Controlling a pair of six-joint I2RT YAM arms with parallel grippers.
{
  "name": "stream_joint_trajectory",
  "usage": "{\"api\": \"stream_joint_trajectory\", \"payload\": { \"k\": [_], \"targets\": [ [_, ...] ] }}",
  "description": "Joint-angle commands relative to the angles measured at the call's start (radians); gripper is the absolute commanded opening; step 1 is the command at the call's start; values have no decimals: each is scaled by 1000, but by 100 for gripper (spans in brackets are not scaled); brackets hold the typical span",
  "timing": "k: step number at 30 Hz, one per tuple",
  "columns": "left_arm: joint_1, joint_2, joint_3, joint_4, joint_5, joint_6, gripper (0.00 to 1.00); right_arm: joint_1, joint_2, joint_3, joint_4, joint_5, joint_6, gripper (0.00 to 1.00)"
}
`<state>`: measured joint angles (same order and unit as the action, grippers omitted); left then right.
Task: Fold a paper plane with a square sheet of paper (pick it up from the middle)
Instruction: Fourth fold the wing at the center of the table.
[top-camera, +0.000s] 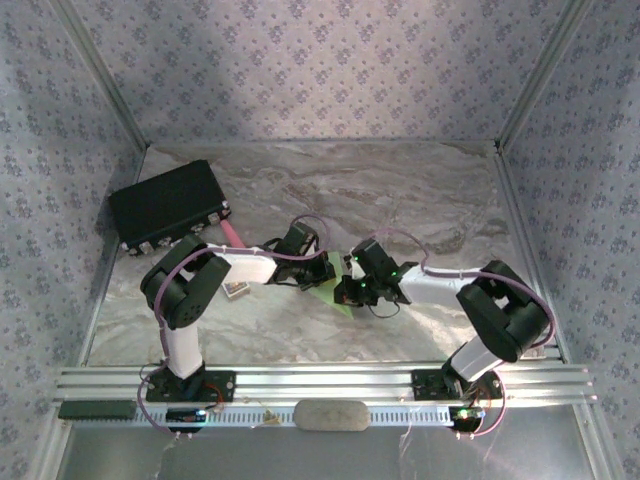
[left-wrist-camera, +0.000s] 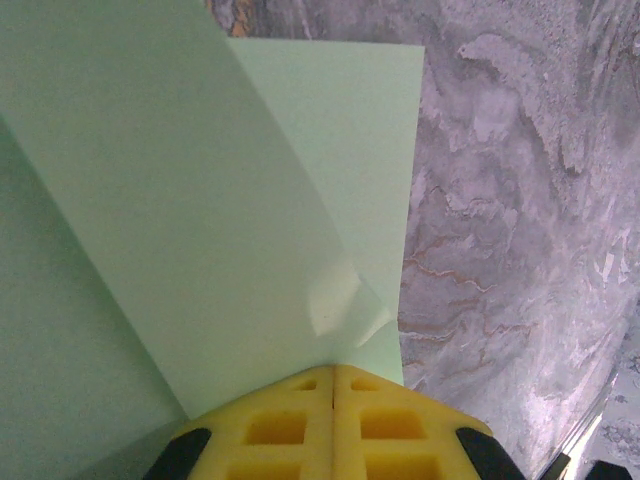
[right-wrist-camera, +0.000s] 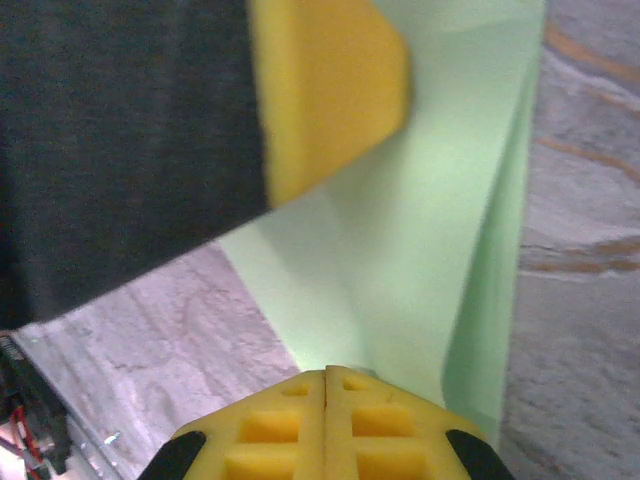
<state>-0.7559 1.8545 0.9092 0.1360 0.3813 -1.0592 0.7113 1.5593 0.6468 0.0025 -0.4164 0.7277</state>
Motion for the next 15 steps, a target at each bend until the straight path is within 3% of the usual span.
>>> {"api": "stream_joint_trajectory", "payload": {
  "k": [1,15],
  "targets": [
    [-2,28,-9,-50,-13,16,2,-1,10,-41,-26,28,-9,3],
    [11,33,-21,-52,-17,19,2,-21,-62,-230,150,-28,77,5]
  ]
}}
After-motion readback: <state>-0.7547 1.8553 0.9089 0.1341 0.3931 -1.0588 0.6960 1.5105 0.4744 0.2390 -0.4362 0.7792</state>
